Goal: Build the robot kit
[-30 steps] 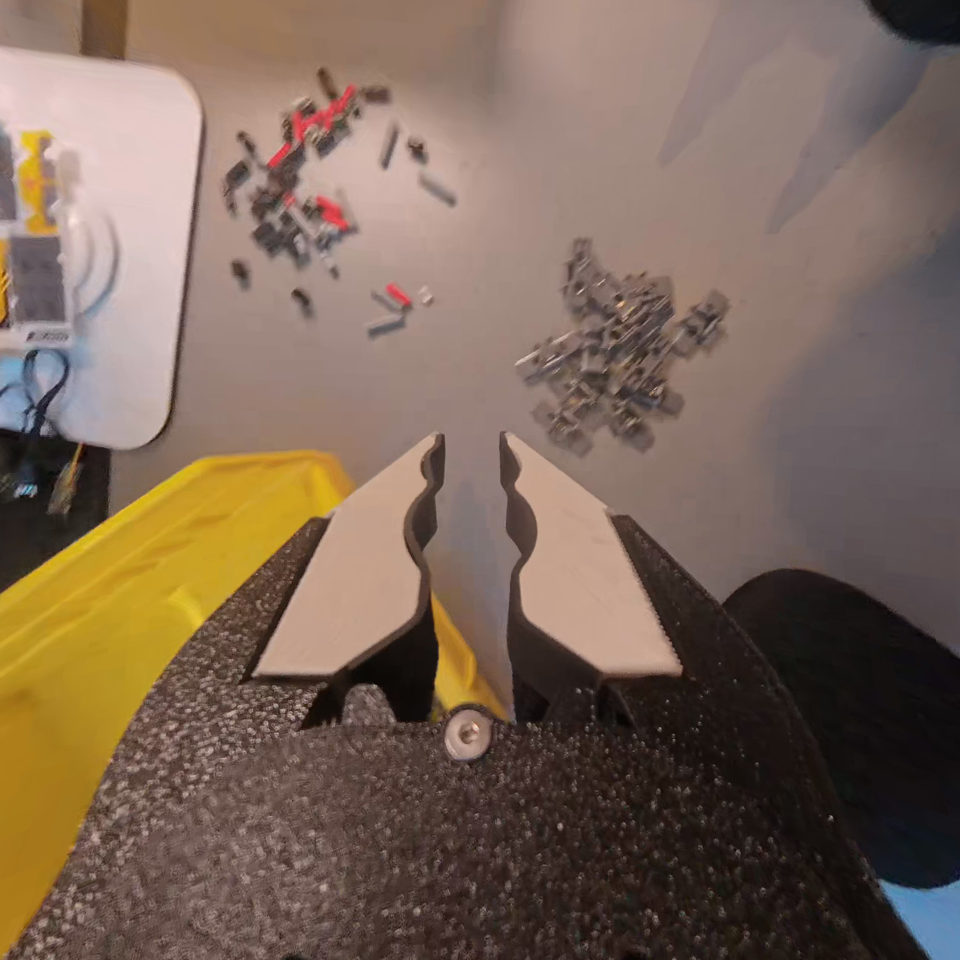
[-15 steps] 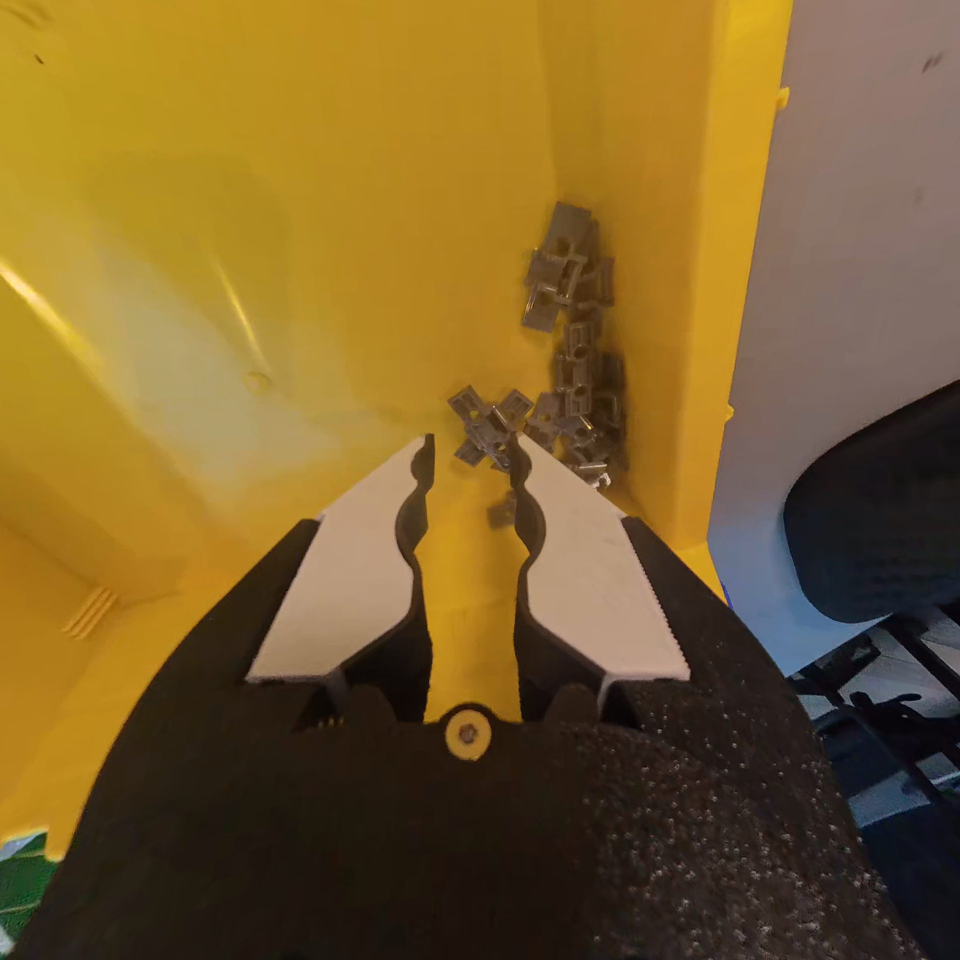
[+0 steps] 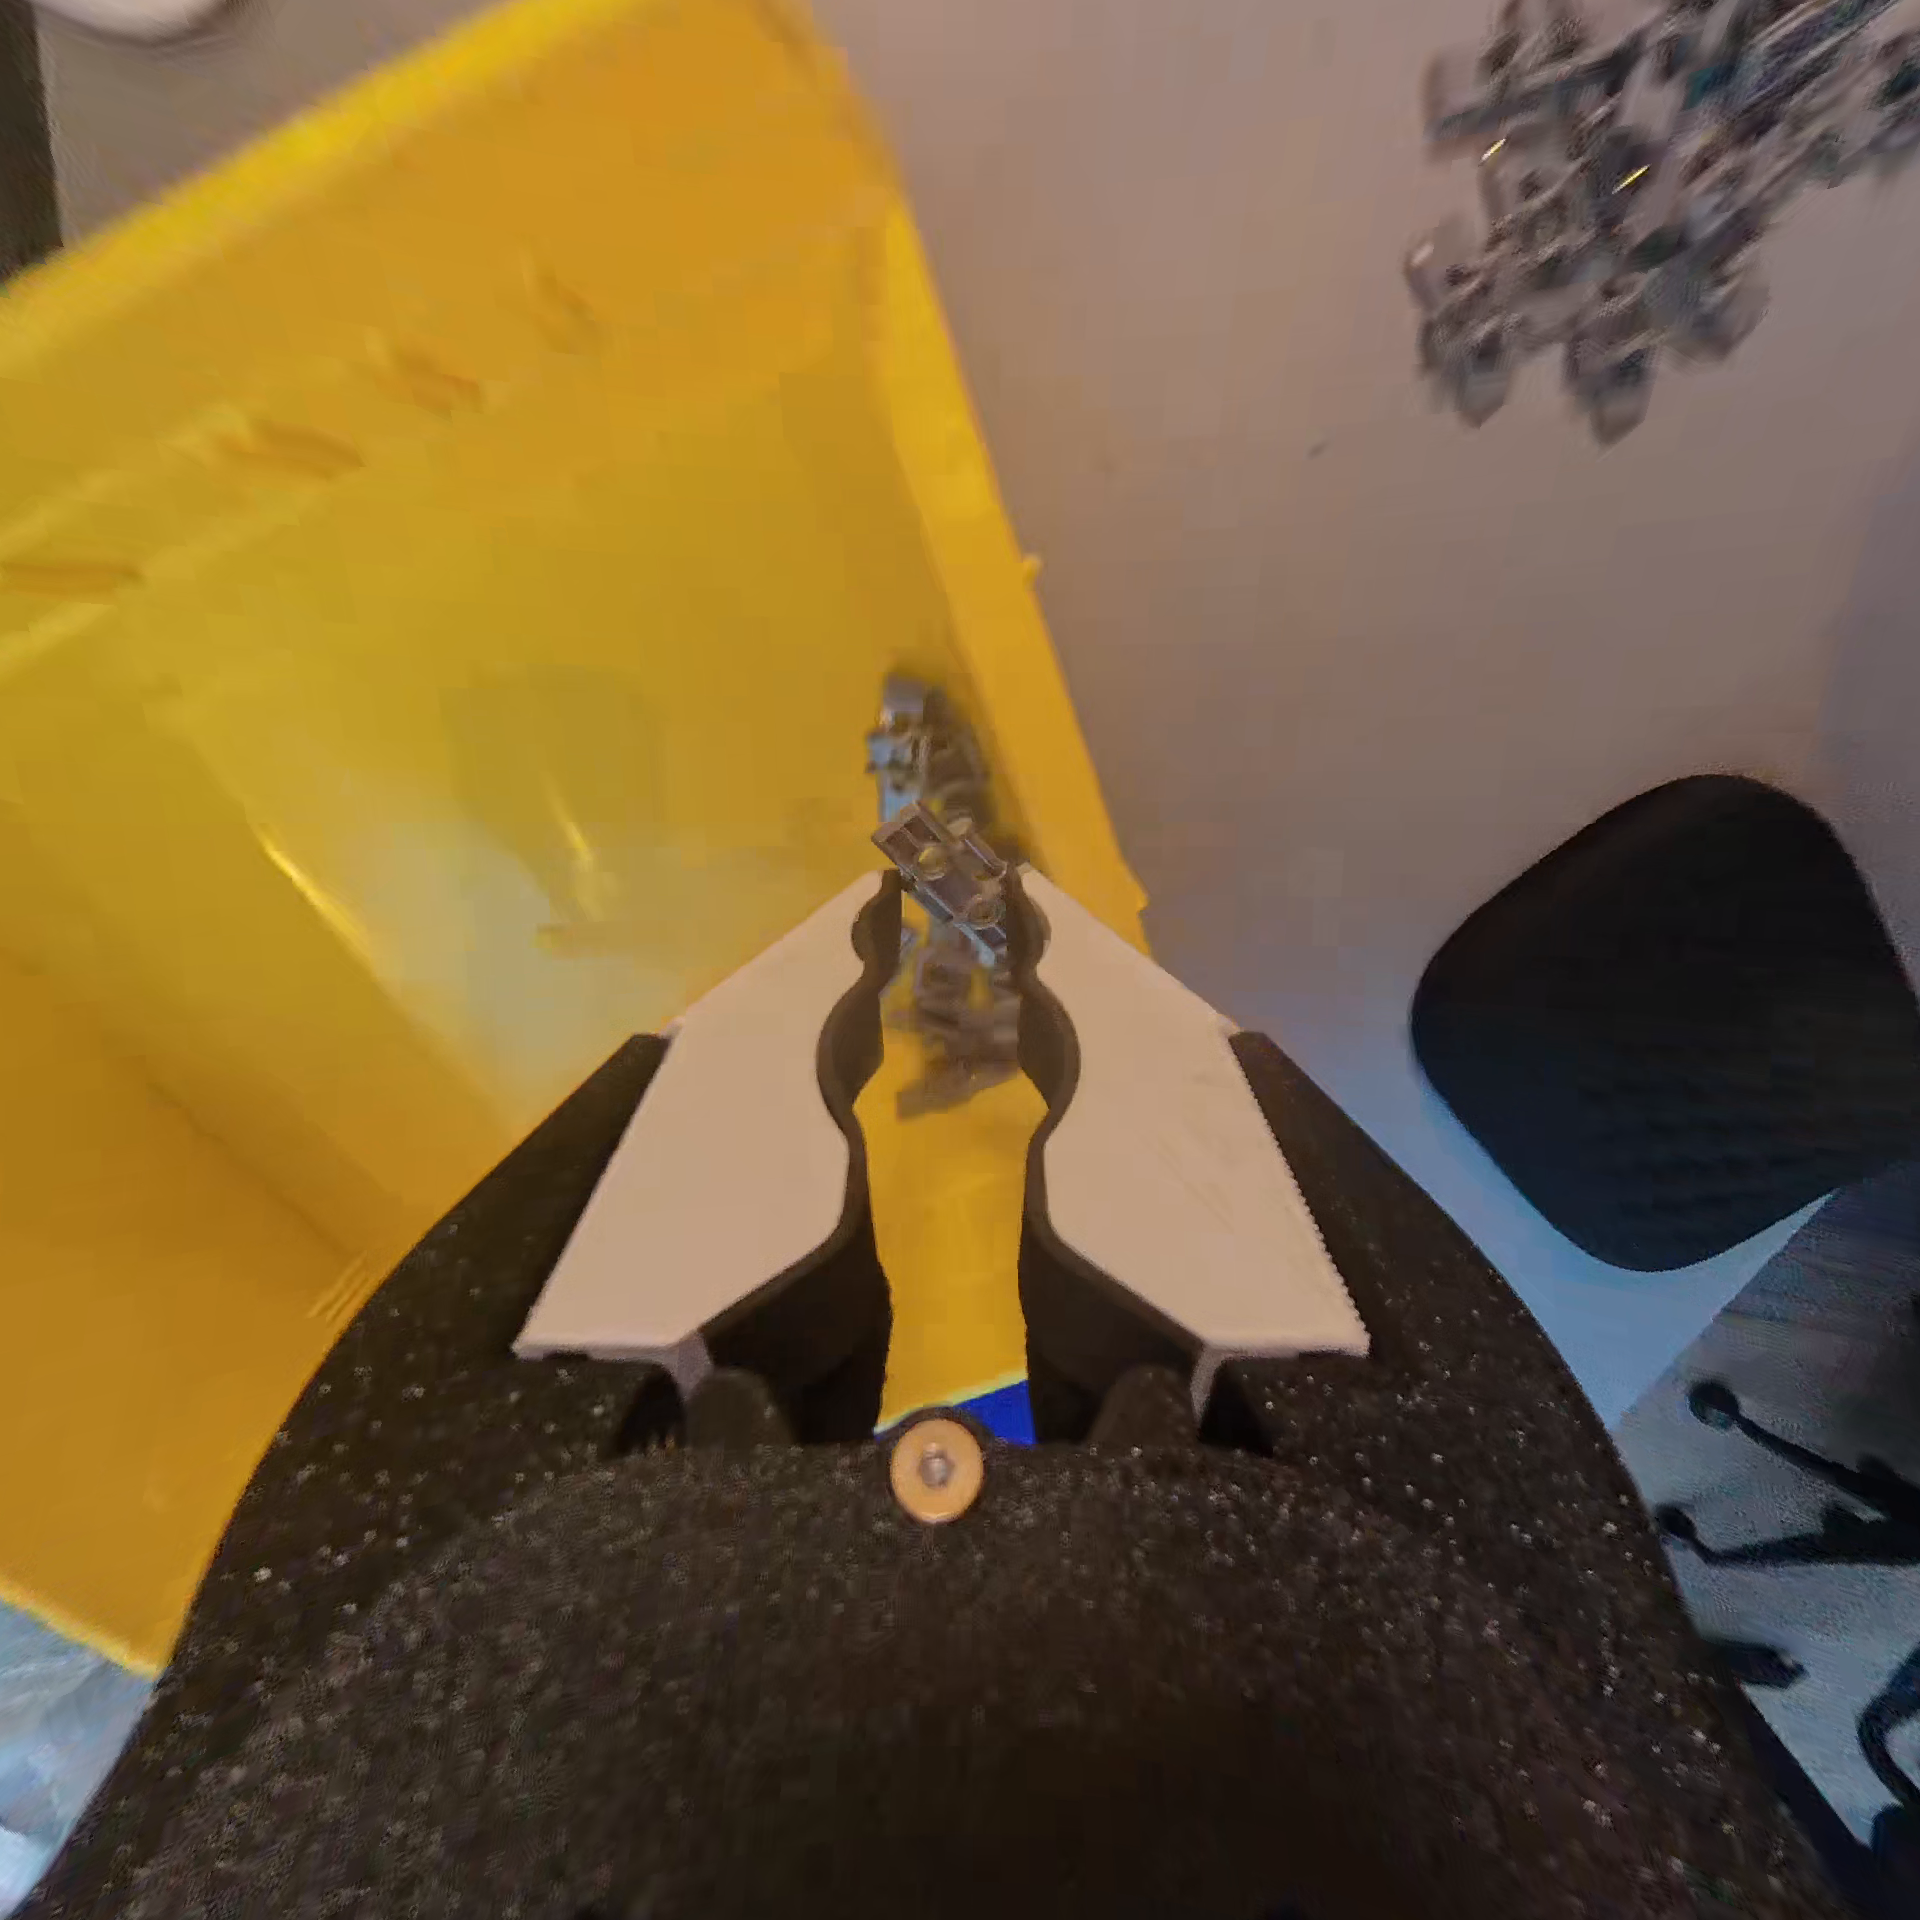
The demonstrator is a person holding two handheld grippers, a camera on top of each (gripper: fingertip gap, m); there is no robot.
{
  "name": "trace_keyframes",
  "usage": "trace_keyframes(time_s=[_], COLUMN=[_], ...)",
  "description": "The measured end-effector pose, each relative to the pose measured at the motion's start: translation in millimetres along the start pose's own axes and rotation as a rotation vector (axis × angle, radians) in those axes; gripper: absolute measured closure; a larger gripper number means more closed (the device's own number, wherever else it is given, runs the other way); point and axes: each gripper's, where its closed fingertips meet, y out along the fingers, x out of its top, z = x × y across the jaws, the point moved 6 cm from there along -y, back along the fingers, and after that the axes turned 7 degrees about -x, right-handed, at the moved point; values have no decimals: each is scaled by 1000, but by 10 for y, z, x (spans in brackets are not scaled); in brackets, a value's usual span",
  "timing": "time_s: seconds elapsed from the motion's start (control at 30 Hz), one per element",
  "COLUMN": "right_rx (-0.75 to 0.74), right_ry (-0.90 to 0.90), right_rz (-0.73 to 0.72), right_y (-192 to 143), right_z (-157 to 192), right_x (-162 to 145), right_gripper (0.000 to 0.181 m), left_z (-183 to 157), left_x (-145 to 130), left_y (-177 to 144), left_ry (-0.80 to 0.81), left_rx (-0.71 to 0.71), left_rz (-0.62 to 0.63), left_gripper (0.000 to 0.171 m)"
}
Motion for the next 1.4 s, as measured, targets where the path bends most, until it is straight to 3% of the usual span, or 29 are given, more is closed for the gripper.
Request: trace_keyframes(time_s=[0.1, 0.27, 0.47, 0.6, 0.73, 0.8, 0.93, 1.2, 1.37, 1.4], right_rx=[0, -7, -8, -5, 0, 1, -2, -1, -2, -2], right_ry=[-5, -6, -1, -3, -12, -14, -9, 12, 14, 13], right_rz=[2, 1, -5, -9, -6, -4, -7, -5, -5, -5], right_y=[3, 0, -9, -14, -11, -9, -12, -7, -7, -8], right_z=[5, 1, -6, -1, 10, 14, 6, -16, -19, -18], right_x=[-2, -2, 2, 6, 4, 2, 4, -4, -2, -2], right_gripper=[119, 120, 120, 119, 119, 119, 119, 119, 119, 119], left_z=[-398, -959, -1191, -921, -428, -139, 230, 371, 357, 352], left_x=[365, 841, 1073, 949, 591, 336, -117, -486, -481, -472], left_y=[-13, 383, 638, 320, 50, 53, 289, 521, 519, 505], left_ry=[132, 321, 409, 325, 181, 95, -38, -71, -72, -63], left_rx=[-57, -145, -158, -85, 38, 85, 46, 21, 4, 9], left_rz=[-108, -138, -127, -168, -127, -51, 97, 262, 240, 235], left_gripper=[153, 152, 151, 147, 147, 146, 144, 148, 162, 171])
